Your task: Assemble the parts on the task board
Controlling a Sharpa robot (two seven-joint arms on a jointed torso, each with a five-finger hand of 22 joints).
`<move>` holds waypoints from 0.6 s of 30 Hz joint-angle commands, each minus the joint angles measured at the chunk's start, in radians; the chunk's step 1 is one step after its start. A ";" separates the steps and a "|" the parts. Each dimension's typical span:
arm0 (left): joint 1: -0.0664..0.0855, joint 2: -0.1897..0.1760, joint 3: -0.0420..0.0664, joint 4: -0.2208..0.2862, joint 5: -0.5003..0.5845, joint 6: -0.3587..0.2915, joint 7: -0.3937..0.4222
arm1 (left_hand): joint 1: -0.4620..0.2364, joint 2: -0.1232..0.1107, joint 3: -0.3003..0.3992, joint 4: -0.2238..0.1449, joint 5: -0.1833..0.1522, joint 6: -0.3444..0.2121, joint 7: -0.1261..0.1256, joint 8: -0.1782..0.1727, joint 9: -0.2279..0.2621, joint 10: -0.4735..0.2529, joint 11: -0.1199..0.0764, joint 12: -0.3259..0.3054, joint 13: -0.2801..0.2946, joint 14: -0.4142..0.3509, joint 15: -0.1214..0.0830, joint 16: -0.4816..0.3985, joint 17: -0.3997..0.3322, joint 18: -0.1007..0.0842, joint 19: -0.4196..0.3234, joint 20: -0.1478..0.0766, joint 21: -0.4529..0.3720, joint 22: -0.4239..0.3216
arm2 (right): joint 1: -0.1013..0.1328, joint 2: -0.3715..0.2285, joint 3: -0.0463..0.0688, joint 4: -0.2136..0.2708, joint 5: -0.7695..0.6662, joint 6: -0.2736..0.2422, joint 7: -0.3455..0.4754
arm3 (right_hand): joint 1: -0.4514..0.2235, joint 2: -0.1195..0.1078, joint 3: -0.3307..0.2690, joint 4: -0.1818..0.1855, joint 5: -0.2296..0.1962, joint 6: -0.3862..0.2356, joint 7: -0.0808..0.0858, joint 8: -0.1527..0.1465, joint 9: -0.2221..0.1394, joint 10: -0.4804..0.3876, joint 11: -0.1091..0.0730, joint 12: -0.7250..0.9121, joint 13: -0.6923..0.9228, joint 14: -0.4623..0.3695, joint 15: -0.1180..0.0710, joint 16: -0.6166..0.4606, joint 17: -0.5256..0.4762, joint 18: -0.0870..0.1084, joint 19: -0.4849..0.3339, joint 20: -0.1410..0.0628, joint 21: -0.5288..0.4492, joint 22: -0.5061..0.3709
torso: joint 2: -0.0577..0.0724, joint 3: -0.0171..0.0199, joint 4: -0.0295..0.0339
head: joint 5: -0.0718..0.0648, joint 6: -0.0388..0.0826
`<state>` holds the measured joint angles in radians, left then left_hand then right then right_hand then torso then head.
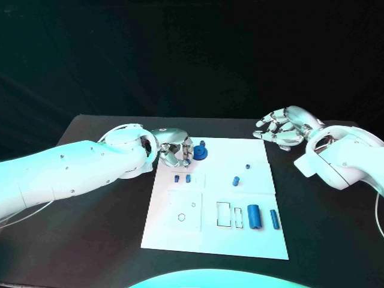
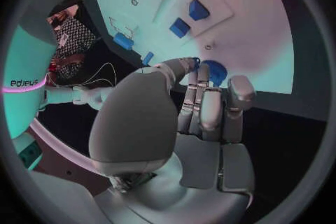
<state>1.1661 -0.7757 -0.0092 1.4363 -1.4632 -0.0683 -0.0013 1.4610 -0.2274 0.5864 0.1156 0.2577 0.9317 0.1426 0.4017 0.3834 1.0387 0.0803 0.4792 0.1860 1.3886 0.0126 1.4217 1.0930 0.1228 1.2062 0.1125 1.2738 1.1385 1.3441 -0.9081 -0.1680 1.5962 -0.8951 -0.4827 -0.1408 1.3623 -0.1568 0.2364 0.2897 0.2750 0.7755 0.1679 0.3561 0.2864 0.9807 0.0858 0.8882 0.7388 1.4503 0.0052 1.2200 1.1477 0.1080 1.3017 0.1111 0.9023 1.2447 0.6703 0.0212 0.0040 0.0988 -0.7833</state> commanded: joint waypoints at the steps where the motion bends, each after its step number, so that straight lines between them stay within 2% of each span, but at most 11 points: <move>1: 0.001 0.002 0.001 -0.007 0.023 0.061 -0.010 | -0.009 0.002 0.001 -0.003 0.003 0.007 0.002 -0.006 0.001 0.007 -0.002 -0.006 -0.001 0.004 -0.001 0.004 -0.001 -0.011 0.001 0.001 0.004 -0.001 | 0.000 0.001 0.000 0.001 -0.003 0.010 0.006 | -0.002 -0.008 0.006 -0.002 0.006 0.002 0.001 0.005 -0.001 -0.005 -0.003 -0.005 -0.001 -0.004 -0.001 -0.006 -0.002 0.016 0.000 -0.002 0.000 -0.001 | 0.001 -0.0007 0.0003 | 0.002 -0.001; 18: -0.001 0.024 0.000 -0.053 0.017 0.102 -0.015 | -0.011 0.000 0.001 -0.004 0.001 0.007 0.002 -0.009 0.001 0.008 -0.002 -0.011 -0.001 0.002 -0.001 0.002 -0.006 -0.010 -0.003 0.001 0.001 -0.005 | 0.000 0.003 0.000 -0.002 -0.004 0.000 0.012 | -0.004 -0.009 0.007 -0.002 0.006 0.002 0.001 0.006 -0.001 -0.005 -0.004 -0.006 -0.004 -0.004 -0.001 -0.011 -0.006 0.017 -0.002 -0.003 -0.008 -0.005 | 0.001 -0.0009 -0.0021 | 0.006 -0.007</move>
<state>1.1653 -0.7551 -0.0095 1.3846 -1.4506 0.0030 -0.0167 1.4611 -0.2274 0.5864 0.1157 0.2577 0.9315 0.1426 0.3979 0.3833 1.0386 0.0804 0.4730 0.1861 1.3884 0.0127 1.4216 1.0875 0.1229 1.2061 0.1125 1.2734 1.1341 1.3441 -0.9063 -0.1680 1.5936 -0.8951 -0.4835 -0.1409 1.3621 -0.1570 0.2364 0.2897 0.2750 0.7753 0.1677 0.3561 0.2864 0.9815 0.0866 0.8882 0.7355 1.4503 0.0052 1.2145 1.1429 0.1079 1.3016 0.1111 0.8964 1.2401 0.6716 0.0200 0.0023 0.1048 -0.7897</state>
